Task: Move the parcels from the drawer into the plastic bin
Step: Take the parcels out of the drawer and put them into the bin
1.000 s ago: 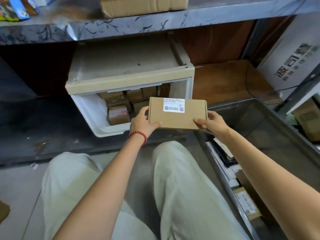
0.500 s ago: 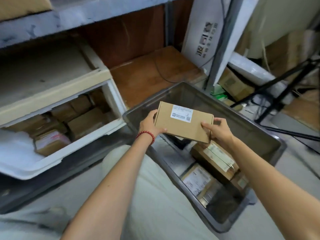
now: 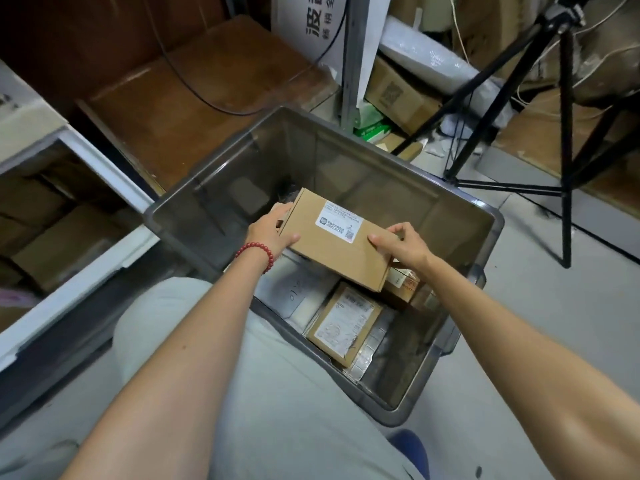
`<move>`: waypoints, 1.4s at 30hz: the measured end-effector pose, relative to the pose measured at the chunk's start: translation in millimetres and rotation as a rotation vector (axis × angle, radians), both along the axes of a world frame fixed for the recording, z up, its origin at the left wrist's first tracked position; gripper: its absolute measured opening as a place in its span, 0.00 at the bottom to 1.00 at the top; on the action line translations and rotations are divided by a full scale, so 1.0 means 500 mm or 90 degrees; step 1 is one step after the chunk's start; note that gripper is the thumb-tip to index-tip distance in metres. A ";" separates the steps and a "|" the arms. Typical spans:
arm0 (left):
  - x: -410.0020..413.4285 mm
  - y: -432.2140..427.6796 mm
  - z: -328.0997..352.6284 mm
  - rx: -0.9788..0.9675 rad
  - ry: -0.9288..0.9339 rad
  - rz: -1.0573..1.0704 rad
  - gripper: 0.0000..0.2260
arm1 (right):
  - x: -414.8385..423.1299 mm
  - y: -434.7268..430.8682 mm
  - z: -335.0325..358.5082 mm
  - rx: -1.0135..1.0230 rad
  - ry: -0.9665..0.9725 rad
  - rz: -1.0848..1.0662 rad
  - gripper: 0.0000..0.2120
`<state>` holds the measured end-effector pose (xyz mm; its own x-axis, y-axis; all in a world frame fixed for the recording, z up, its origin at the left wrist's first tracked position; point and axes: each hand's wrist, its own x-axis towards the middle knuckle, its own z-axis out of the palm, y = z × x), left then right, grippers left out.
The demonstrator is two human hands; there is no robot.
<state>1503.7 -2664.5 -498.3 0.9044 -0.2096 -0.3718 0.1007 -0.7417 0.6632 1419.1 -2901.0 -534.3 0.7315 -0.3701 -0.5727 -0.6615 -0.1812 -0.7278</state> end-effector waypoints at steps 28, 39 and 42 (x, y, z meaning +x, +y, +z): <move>0.035 -0.049 -0.107 0.203 -0.149 -0.160 0.15 | 0.017 0.055 -0.149 -0.596 0.255 0.357 0.20; -0.011 0.029 -0.033 0.339 -0.241 -0.149 0.17 | 0.063 0.091 -0.048 -0.583 0.148 0.418 0.34; -0.015 0.099 0.008 0.351 -0.283 -0.089 0.17 | 0.091 0.155 0.003 -0.587 0.050 0.431 0.37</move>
<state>1496.2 -2615.1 -494.5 0.9732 -0.2222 -0.0597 -0.2118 -0.9665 0.1449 1464.6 -2823.3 -533.0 0.9147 -0.2174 -0.3407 -0.2631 -0.9602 -0.0935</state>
